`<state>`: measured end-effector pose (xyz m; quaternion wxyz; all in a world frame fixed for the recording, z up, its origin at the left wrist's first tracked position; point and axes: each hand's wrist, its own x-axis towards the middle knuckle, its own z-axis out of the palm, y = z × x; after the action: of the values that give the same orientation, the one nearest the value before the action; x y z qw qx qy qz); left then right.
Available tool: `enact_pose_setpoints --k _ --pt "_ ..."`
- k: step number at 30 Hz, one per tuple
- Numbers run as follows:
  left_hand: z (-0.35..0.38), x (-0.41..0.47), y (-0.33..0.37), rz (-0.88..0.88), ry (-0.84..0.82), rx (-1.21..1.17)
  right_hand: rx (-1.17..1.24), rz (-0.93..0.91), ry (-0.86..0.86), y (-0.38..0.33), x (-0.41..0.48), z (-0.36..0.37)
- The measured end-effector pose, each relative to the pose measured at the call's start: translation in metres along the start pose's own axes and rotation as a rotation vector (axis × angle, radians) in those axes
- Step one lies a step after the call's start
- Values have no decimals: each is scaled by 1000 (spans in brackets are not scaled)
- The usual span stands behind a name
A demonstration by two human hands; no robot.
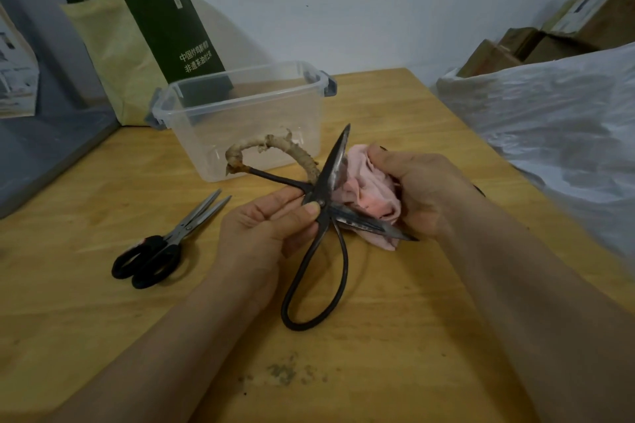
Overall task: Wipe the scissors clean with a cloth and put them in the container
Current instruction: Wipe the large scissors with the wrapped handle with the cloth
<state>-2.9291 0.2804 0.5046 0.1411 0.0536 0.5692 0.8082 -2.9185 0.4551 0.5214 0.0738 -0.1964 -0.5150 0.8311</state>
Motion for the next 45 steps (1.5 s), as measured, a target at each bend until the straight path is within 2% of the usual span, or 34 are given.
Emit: enact_pose_setpoints --k 7,14,18,23,26,29,30,32,34,37,39,41,42,43,45 --pt "-4 4 1 2 16 -13 -518 -473 120 -8 -9 -1" --pt "-3 4 -1 -5 -15 10 -716 -642 2 7 -15 14" --pt "-3 3 -1 6 7 38 -881 -696 -4 14 -11 17" --pt "-6 4 0 -3 52 35 -1002 -708 -230 11 -13 14" --pt "-7 5 -1 -21 66 35 -1098 -635 -334 5 -14 11" --pt "-5 6 -2 -32 65 11 -1247 -529 -258 -3 -13 4" --pt "-5 6 -1 -29 64 3 -1249 -554 -189 -5 -12 3" --pt "-4 6 0 -22 57 -1 -1045 -626 -101 -6 -13 3" --pt "-5 5 -1 -11 52 3 -886 -629 -199 -4 -18 9" --pt "-6 4 0 -4 48 22 -1003 -550 -328 2 -20 13" --pt "-6 3 0 0 41 29 -1089 -424 -248 -3 -18 9" --pt "-5 4 0 9 38 18 -1144 -432 -85 -6 -14 6" --pt "-4 4 0 10 35 13 -1064 -460 -5 -6 -12 4" --pt "-3 4 0 8 34 14 -887 -452 33 -6 -11 3" --pt "-3 4 0 12 35 22 -503 -307 -12 -3 -11 5"
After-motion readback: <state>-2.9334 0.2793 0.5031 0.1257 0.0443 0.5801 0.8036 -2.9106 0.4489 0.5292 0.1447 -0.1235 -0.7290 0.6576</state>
